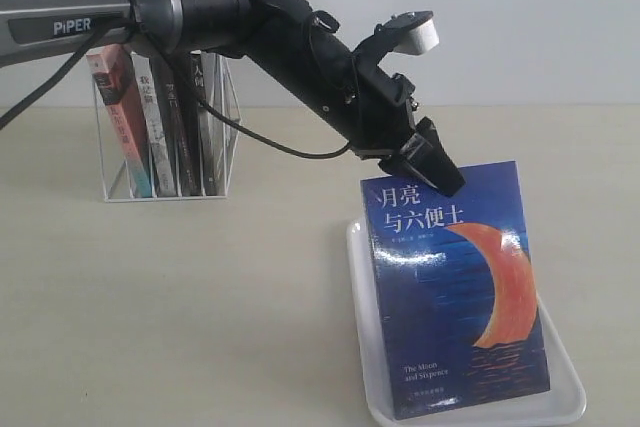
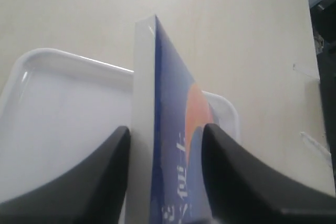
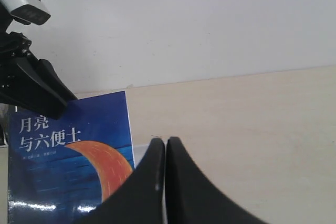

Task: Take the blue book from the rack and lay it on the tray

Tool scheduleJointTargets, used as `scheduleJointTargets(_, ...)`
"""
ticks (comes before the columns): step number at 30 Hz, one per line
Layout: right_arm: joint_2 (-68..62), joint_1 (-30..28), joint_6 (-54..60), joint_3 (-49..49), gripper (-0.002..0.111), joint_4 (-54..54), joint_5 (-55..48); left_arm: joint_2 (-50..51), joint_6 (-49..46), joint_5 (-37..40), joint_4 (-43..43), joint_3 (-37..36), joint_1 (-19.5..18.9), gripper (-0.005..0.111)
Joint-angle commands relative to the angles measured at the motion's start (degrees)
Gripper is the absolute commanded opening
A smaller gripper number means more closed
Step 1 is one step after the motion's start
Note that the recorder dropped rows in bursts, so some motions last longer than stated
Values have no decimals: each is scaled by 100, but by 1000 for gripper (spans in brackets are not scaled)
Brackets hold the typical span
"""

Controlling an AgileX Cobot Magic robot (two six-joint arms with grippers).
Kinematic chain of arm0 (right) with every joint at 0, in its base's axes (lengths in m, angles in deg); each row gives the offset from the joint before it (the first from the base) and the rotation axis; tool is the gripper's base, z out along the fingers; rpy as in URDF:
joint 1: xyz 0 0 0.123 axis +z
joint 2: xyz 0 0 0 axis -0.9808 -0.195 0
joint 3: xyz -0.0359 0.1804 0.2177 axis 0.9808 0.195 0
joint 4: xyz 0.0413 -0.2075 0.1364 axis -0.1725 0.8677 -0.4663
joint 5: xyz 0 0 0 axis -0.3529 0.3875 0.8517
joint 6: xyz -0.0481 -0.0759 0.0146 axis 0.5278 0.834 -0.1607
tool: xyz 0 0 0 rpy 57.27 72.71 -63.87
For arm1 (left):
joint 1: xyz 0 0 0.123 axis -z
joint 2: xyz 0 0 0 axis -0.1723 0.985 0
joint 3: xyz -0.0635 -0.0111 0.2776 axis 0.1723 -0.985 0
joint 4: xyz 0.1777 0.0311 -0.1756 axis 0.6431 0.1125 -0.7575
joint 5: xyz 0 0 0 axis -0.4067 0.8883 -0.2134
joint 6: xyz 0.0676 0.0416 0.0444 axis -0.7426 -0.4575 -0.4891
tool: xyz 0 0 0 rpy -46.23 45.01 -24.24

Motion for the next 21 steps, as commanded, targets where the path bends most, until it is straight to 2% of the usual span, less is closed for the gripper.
scheduleJointTargets(1,31,-18,11,-7,0,11,64,-51,-77,-97,10,40,29,42)
scheduleJointTargets(7,31,-18,11,-7,0,11,64,-186,-88,-233,348,40,29,42)
scheduleJointTargets(21,31,-18,11,-7,0,11,64,-597,-77,-331,365,40,17,42)
